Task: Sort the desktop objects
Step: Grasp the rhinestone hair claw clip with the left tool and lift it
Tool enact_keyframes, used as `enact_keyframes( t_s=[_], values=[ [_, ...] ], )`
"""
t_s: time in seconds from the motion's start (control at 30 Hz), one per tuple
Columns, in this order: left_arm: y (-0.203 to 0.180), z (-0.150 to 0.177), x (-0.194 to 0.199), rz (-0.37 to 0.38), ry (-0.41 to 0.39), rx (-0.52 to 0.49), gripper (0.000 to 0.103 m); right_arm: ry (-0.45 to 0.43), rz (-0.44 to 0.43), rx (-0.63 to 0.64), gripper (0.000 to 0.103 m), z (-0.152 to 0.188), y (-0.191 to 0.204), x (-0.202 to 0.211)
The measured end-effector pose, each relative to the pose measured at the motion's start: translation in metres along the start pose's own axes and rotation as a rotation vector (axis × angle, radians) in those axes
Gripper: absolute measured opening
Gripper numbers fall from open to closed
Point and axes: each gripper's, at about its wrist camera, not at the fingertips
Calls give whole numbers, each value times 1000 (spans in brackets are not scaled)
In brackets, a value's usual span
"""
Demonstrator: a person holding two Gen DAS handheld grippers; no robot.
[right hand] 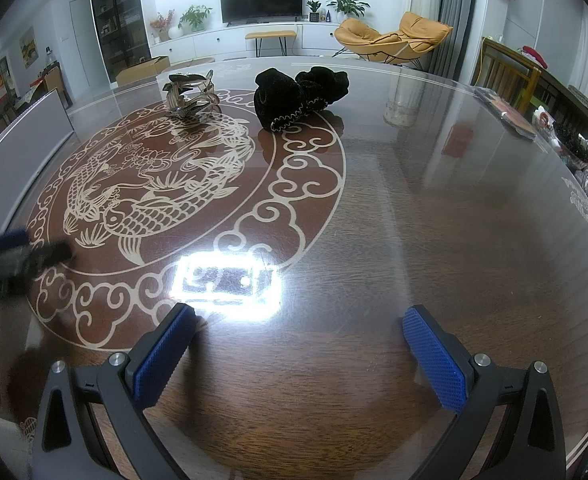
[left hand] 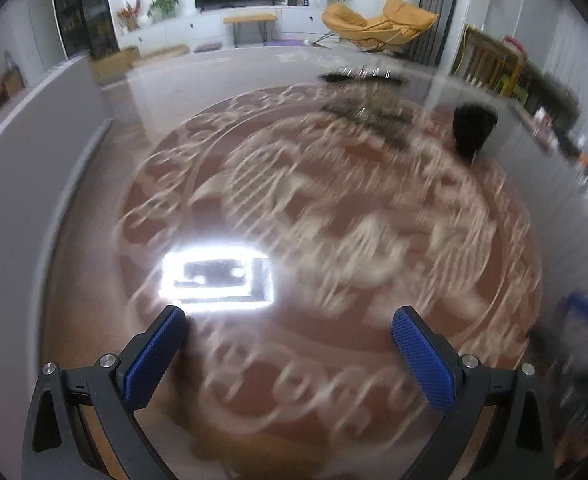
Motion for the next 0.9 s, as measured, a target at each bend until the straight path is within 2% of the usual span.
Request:
enact_keyframes(
  t_s=[0.07,0.13,0.3,0.57,0.67,0.77,0.8,0.9],
  values=[
    [-4,-24,-4,40,-31,33,103,0,0,0,103,0,0,0],
    [-12,-51,-12,39,-60,37,103,0,0,0,103,1,0,0],
    [-31,-104,-56,-44,-36,-1,103,0,0,0,103,0,0,0],
    [-32,-158,-93,-107,-123,85,103,0,0,0,103,0,0,0],
    [-36,-172,-106,-169,-140,50,103,0,0,0,103,0,0,0],
    [-40,-180,-119,-236,-118,-52,103,0,0,0,103,0,0,0],
    [-40,-180,-121,-223,-119,-93,84,0,0,0,103,0,0,0],
    [-41,-176,-110,-211,-178,-167,69,0,0,0,103,0,0,0]
  ],
)
Point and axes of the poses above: each gripper's, at about its wrist camera, not at the fingertips, and x roughly against the way its jaws point, y to its left, z to its underside, and after that the axes turned 14 degrees about z, right-handed
